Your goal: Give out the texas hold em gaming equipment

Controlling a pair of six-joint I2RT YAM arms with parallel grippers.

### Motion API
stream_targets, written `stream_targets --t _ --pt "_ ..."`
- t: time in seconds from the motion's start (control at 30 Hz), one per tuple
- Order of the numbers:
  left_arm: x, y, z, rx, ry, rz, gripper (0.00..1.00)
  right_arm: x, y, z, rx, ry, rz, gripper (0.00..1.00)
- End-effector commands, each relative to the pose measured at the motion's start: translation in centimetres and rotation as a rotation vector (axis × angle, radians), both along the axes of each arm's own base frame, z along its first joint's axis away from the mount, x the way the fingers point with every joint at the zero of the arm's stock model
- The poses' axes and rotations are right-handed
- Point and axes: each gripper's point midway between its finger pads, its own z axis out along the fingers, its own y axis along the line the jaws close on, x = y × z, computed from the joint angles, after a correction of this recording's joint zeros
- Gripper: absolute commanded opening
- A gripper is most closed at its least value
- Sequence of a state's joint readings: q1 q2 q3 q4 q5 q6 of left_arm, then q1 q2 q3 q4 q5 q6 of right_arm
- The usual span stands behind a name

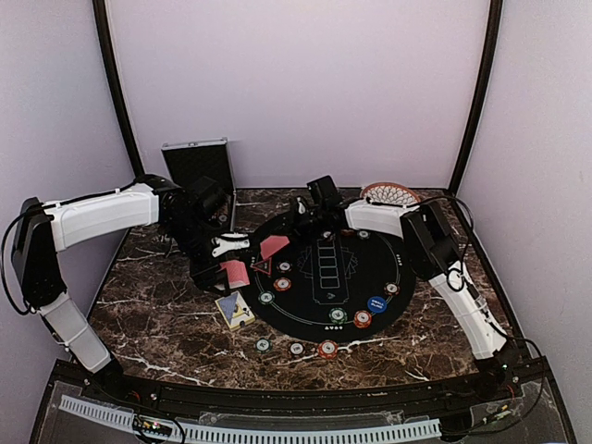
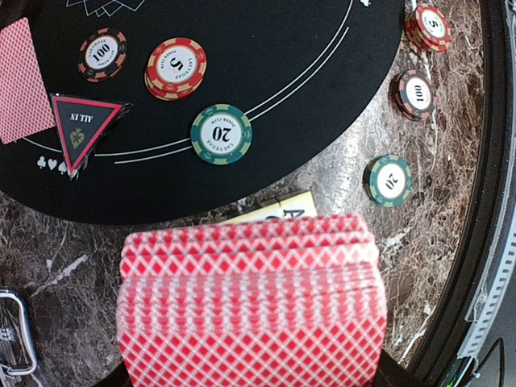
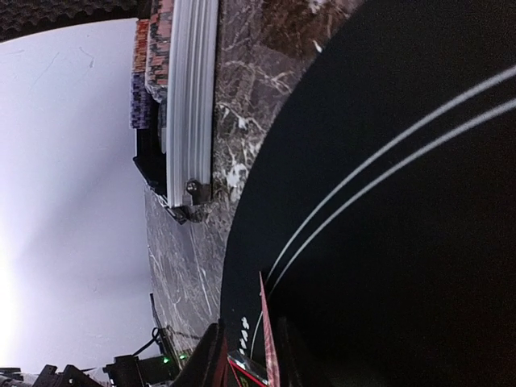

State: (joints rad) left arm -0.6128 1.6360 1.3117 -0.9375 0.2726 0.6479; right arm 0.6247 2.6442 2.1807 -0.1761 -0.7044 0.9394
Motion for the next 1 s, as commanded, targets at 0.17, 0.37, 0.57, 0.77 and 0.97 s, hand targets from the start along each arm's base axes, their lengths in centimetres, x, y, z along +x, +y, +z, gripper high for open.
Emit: stream_targets --t 0.17,0.37,0.57,0.77,0.97 --pt "-1.2 0.3 1.3 -0.034 0.010 -0.012 0.07 2.8 -2.4 0.4 -0.141 -0.161 -0.039 0.61" --pt "-1.1 0.1 1.4 -0.039 0.015 -0.009 0.06 3.3 -5.1 0.8 -0.280 -0.229 -0.068 0.76" --pt "-1.0 0.1 1.5 -0.037 0.011 -0.010 0.06 1.6 -5.7 0.8 -0.286 -0.208 -0.040 0.75" --pt "-0.9 0.0 1.4 -0.036 0.011 -0.012 0.06 -1.4 -4.4 -0.8 -0.230 -0.140 0.029 0.72" --pt "-0.7 0.0 1.5 -0.033 0.007 -0.012 0.05 -4.2 -1.8 -2.4 -0.188 -0.084 0.103 0.70"
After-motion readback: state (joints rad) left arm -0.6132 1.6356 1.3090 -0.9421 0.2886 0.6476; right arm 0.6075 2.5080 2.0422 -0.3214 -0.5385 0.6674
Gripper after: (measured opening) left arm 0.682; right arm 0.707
